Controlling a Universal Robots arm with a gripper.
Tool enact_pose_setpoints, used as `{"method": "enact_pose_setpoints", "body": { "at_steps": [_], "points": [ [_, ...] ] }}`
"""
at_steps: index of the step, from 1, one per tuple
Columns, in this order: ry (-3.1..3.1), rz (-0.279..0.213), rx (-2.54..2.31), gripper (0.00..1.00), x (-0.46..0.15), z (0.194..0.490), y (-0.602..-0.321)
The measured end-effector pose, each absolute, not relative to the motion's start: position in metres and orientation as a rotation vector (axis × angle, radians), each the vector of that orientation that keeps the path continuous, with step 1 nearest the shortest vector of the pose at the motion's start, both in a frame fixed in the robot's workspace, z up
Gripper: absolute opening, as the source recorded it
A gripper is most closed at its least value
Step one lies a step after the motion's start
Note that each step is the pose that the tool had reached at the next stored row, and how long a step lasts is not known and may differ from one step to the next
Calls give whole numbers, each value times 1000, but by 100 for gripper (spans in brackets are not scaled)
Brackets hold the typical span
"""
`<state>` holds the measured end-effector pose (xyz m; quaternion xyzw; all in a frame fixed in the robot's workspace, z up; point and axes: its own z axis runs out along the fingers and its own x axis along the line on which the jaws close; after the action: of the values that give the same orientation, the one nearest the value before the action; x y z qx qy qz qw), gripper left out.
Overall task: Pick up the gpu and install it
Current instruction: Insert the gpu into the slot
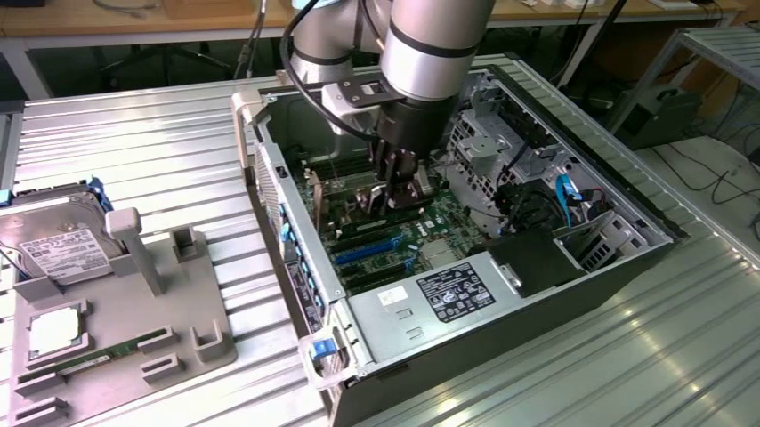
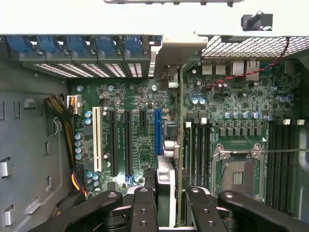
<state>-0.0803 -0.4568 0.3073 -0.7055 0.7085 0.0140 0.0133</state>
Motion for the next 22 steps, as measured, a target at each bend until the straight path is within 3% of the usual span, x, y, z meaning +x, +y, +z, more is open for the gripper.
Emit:
{"method": "enact_pose_setpoints", "body": {
  "at_steps": [22],
  "points": [
    [2208,44,-2198,28,-84,280,-461]
  ]
}}
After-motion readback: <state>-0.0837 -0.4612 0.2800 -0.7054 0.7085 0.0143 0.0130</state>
